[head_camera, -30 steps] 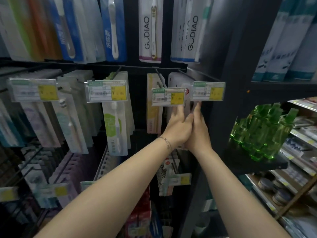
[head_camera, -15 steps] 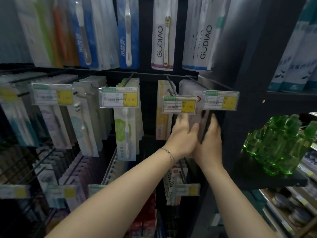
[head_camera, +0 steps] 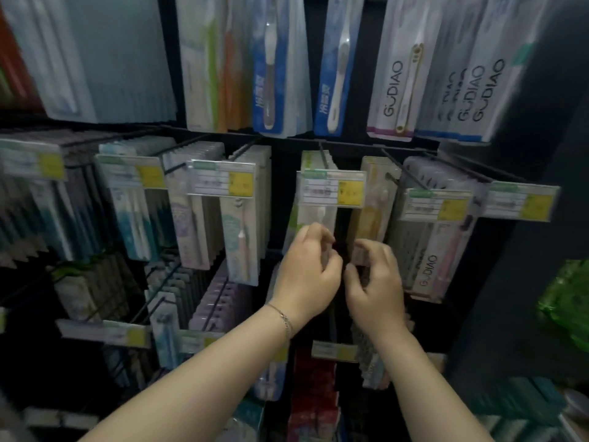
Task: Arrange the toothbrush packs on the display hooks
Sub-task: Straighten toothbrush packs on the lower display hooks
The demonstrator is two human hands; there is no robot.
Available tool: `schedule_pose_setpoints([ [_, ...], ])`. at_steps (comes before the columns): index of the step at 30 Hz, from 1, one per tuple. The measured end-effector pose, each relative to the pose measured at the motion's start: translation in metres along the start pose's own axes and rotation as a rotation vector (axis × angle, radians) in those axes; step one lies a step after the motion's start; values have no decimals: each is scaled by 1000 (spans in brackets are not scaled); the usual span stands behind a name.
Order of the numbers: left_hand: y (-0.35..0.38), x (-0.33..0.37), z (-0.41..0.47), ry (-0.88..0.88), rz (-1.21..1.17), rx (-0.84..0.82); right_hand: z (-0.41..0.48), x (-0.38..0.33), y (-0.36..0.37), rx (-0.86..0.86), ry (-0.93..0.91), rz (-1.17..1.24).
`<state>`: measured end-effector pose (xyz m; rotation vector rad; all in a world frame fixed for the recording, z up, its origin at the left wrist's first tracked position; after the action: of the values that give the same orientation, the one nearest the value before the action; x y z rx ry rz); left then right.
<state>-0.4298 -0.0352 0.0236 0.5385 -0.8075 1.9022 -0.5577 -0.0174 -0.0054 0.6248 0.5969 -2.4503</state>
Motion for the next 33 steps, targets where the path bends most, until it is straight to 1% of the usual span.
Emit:
schedule_pose_setpoints([
  [2, -21, -20, 1, -4, 26, 23, -6, -15, 20, -30, -2, 18],
  [4, -42, -42, 3, -27, 52, 61, -13, -30, 43, -108, 27, 43],
  [8, -86, -85, 10, -110, 54, 194, -19, -57, 89, -251, 106, 88],
  [10, -96, -104, 18, -175, 13, 175, -20, -69, 109, -311, 145, 93],
  [12, -100, -116, 27, -181, -61, 108, -20, -78, 128, -339, 193, 106],
  [14, -97, -121, 35, -173, -125, 16, -18, -87, 141, -324, 196, 117],
  [17, -90, -123, 38, -197, -143, -92, -17, -92, 156, -334, 209, 147],
  [21, -82, -125, 43, -190, -222, -116, -15, -94, 165, -332, 241, 229],
  [24, -80, -128, 45, -201, -245, -113, -13, -91, 165, -339, 248, 242],
  [27, -81, -129, 46, -205, -254, -92, -12, -87, 164, -345, 238, 219],
  [29, -85, -128, 45, -214, -236, -42, -11, -86, 159, -320, 218, 175],
  [31, -95, -122, 42, -190, -160, 46, -9, -89, 149, -251, 184, 139],
  [33, -107, -110, 35, -83, -31, 152, -8, -93, 131, -140, 129, 110],
])
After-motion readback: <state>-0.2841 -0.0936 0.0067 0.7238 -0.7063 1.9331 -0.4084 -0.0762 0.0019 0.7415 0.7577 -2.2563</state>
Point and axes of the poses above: each hand's wrist, its own z-axis towards the middle knuckle, its own y-axis out of the palm, x = y × z, the point moved 5 cm from there along z, towards the middle knuckle, and after that the axes turned 11 degrees about x, right-handed, at the moved point
